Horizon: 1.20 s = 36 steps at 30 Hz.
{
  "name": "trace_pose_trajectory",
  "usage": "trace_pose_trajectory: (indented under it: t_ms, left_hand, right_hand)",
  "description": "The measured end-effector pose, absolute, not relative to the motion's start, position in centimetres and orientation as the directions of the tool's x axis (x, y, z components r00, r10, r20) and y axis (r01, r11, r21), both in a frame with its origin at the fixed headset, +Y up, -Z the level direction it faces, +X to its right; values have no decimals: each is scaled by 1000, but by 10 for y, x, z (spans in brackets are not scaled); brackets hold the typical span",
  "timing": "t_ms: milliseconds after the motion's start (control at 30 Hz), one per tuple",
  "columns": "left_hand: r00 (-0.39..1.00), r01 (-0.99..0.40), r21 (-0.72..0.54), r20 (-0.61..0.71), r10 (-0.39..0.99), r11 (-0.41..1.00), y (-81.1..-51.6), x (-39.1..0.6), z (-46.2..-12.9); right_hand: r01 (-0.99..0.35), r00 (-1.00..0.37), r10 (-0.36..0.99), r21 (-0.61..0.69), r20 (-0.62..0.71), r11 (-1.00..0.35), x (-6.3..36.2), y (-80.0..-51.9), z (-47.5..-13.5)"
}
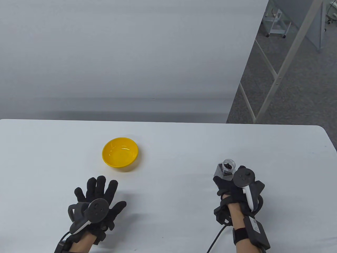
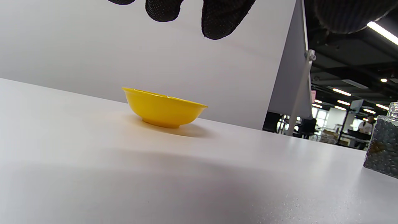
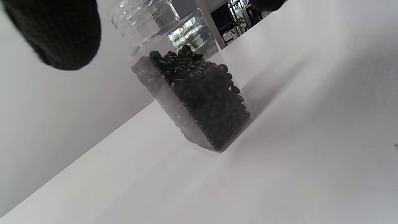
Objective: Pour coffee beans from coffee jar into bowl
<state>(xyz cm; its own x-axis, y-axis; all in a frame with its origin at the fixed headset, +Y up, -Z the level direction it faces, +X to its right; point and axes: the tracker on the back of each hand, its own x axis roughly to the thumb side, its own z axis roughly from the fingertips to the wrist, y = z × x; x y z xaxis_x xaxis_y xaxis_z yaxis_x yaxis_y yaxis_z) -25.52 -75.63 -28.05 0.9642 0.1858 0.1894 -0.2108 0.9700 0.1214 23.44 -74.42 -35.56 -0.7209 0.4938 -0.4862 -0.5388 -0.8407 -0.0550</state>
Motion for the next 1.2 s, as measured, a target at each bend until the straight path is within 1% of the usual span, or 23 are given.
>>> trace_pose_trajectory:
  t_ms: [333, 567, 667, 867, 1000, 1100, 1200]
  left_hand:
    - [967, -201, 120, 182, 178, 972, -756, -256, -281]
    - [971, -181, 127, 183, 157, 975, -755, -256, -281]
    - [972, -179, 124, 179, 155, 976, -755, -257, -281]
    - [973, -174, 128, 173, 151, 976, -755, -258, -281]
    - [974, -169, 130, 173, 145, 977, -755, -258, -282]
    - [974, -171, 128, 170, 148, 977, -755, -259, -282]
    - [975, -169, 125, 168, 147, 978, -755, -259, -282]
  right_hand:
    - [-572, -693, 507, -37, -512, -819, 241, -751, -370]
    - [-605, -652, 528, -46, -544, -795, 248, -763, -377]
    - [-641, -628, 569, -61, -530, -765, 249, -769, -379]
    - [-672, -591, 603, -86, -536, -735, 252, -776, -381]
    - [-738, -547, 673, -93, -498, -668, 254, -782, -383]
    - [-735, -553, 669, -86, -497, -672, 254, -783, -384]
    - [-761, -521, 701, -107, -487, -640, 255, -785, -384]
